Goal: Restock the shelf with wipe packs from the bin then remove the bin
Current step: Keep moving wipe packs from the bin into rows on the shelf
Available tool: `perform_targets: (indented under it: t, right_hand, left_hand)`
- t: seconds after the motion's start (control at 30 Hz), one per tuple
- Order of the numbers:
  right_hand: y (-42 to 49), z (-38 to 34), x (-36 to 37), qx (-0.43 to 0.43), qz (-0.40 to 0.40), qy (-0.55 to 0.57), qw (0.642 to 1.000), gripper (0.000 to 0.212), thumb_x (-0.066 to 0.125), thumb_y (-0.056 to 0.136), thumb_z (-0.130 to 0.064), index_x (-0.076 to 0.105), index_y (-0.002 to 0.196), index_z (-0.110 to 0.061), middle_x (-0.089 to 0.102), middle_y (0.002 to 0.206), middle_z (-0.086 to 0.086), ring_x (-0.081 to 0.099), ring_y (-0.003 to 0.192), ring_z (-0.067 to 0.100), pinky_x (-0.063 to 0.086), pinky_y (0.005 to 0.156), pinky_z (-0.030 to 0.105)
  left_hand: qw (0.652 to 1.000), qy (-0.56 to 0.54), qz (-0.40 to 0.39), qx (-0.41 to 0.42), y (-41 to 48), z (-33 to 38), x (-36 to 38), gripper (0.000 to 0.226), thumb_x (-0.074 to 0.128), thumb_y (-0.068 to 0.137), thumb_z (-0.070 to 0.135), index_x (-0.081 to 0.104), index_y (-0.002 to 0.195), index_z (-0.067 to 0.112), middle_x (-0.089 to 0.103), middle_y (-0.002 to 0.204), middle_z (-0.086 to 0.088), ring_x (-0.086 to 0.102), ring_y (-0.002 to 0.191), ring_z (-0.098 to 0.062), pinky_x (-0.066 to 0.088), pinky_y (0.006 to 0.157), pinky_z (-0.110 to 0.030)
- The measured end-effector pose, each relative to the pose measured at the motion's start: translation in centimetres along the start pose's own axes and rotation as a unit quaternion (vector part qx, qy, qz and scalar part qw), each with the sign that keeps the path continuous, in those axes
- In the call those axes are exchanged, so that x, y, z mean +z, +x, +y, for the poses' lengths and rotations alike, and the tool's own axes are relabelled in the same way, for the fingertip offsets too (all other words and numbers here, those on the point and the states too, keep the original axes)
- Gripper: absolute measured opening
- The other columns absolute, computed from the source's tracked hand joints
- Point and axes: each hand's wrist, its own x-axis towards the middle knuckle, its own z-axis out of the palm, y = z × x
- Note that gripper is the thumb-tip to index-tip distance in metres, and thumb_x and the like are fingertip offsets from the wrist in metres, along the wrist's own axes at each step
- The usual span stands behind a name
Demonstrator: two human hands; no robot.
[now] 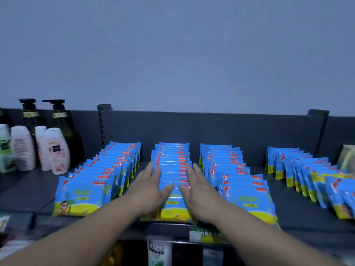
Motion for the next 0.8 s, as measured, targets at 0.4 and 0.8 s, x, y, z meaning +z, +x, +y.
perform_targets:
  t: [0.4,0.8]
  right_hand:
    - [-1.1,0.7,1.2,-0.006,-0.033,0.122,0.992,0.07,0.038,0.1,-0.041,-0.003,0.153,-0.024,0.02,0.158,-0.006,0.031,0.14,0.013,0.028,0.113,0.029]
    - [8.4,0.7,-1.5,0.053,0.027,0.113,0.992,0.061,0.036,0.1,-0.043,0.009,0.153,-0.03,0.005,0.162,-0.003,0.019,0.147,0.015,0.021,0.118,0.034]
  left_hand:
    - [0.979,-0.194,0.022,-0.058,-3.6,0.6,0.7,0.091,0.049,0.094,0.048,-0.016,0.151,0.02,0.05,0.139,0.004,0.054,0.107,-0.013,0.038,0.082,-0.019]
    - [0.984,-0.163,0.003,-0.076,7.5,-1.9,-5.1,0.076,0.037,0.098,0.05,-0.004,0.153,0.016,0.021,0.158,-0.006,0.026,0.143,-0.025,0.024,0.111,-0.032]
